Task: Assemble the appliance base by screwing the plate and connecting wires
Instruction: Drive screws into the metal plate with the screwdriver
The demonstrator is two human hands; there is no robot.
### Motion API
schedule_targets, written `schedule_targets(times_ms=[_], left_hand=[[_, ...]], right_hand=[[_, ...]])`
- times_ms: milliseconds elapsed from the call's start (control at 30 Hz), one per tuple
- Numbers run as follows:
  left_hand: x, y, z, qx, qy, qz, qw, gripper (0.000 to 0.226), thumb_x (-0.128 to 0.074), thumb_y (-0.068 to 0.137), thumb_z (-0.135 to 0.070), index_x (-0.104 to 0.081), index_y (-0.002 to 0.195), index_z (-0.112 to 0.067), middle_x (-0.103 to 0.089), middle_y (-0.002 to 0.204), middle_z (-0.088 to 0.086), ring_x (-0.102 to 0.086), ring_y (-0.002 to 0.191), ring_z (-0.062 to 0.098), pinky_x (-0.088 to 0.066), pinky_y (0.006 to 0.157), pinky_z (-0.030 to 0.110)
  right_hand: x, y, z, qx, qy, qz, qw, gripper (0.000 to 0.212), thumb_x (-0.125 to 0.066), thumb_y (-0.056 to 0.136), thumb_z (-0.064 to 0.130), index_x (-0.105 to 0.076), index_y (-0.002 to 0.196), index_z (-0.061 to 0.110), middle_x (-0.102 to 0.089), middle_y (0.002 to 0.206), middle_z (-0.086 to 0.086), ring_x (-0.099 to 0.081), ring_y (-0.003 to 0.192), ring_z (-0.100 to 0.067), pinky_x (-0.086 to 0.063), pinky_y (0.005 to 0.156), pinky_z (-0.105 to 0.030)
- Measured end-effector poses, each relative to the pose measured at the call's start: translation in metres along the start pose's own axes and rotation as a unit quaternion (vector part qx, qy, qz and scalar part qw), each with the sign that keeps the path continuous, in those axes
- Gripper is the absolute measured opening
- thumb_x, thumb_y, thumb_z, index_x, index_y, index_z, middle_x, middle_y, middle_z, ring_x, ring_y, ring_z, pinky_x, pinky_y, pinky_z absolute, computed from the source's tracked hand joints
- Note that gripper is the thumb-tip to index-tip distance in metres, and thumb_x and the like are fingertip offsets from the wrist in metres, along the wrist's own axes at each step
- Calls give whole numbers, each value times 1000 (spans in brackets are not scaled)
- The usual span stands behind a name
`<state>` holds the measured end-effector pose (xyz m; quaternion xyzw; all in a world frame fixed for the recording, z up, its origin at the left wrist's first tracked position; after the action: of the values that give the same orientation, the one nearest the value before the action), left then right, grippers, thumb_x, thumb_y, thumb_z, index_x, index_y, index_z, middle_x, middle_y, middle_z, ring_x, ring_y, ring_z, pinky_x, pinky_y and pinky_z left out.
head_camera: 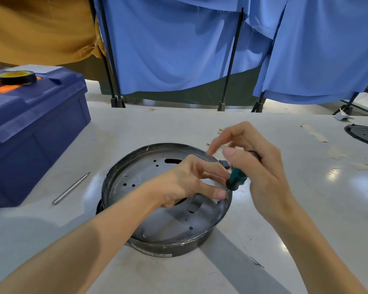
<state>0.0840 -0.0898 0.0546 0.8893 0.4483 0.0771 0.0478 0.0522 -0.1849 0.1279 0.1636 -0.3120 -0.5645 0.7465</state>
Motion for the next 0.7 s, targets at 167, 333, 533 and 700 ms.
schedule_targets(times_ms=[167,333,533,700], left_hand=[[-8,4,5,-3,5,-6,1000,9,-73,78,-2,-74,85,-9,-70,81,14,-68,85,27,-51,82,25],[0,4,7,0,27,-42,999,8,-75,77,-1,-74,85,-5,-73,79,11,-72,84,20,-52,83,27],[-5,-2,-3,6,-35,-17,999,53,-75,65,4,-70,95,-39,-64,93,-2,-65,90,2,-50,79,17],[-7,-5,1,43,-21,12,999,2,-72,75,-15,-70,74,-14,-56,79,2,-43,83,20,-31,76,37]], right_hand=[[2,-8,-3,-23,-52,-48,997,28,-57,82,49,-42,92,28,-48,85,5,-45,71,-8,-41,61,-22],[12,-14,8,30,-64,-102,992,27,-78,76,31,-58,93,33,-63,86,23,-64,85,-10,-54,76,-24],[-3,-15,-2,-2,174,50,984,29,-65,86,2,-70,114,8,-72,96,-9,-69,85,-29,-57,71,-33],[2,-8,-18,-41,298,52,952,39,-61,81,3,-70,118,13,-67,96,-15,-62,76,-27,-54,60,-35]])
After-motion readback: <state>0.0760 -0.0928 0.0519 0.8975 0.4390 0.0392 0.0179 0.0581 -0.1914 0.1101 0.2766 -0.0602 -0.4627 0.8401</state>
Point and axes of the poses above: each hand's wrist, its own y-axis towards the middle knuckle, its own x-axis out of the back of the hand, z = x × y, the point moved 7 cm from there along y, towards the middle knuckle
